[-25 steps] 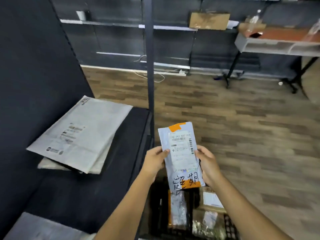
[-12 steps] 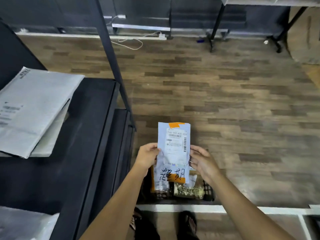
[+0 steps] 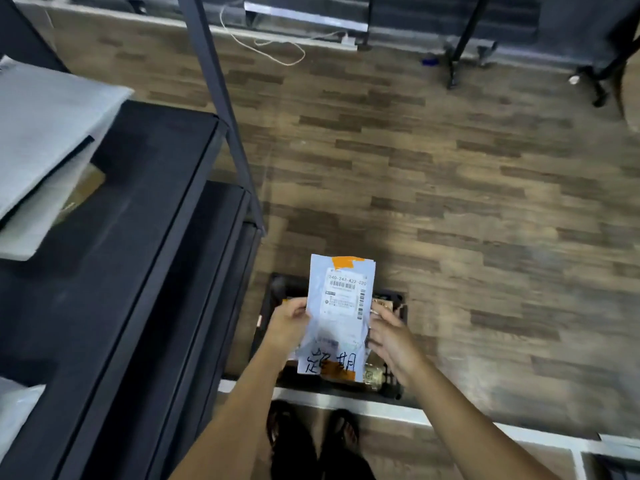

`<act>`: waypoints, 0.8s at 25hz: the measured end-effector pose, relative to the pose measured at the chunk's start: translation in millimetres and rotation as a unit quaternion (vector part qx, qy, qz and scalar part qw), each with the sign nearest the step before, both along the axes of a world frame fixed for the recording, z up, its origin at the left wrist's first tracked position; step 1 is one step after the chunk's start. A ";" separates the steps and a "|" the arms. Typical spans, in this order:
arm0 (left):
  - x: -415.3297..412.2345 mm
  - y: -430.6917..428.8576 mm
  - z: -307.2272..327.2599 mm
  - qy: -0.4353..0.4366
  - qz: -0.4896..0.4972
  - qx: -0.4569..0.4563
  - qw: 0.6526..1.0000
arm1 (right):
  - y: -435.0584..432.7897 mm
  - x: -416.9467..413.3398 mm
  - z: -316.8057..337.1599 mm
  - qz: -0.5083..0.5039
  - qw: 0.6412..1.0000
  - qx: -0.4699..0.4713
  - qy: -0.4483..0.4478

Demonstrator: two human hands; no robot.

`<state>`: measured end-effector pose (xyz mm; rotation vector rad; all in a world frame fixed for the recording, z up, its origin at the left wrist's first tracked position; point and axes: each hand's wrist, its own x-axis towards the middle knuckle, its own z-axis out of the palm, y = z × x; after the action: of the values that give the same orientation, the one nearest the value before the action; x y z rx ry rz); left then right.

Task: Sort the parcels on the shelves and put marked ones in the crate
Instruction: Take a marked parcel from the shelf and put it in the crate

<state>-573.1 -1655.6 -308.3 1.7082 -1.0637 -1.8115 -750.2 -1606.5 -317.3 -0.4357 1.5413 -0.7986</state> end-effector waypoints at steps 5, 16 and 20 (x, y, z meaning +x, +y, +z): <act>13.0 26.5 -110.6 0.010 -0.002 0.147 0.989 | 16.9 34.8 -126.0 0.066 0.995 0.079 -0.004; 19.0 14.3 -390.0 -0.039 0.014 0.209 0.977 | -14.3 59.4 -385.8 0.102 0.975 0.191 0.046; 17.3 -18.9 -445.3 -0.051 -0.042 0.170 0.983 | -47.6 60.1 -447.3 0.113 0.969 0.195 0.096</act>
<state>-555.9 -1674.5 -753.6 1.9963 -0.9172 -2.0738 -690.1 -1654.1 -764.5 -0.3941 1.7434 -0.2697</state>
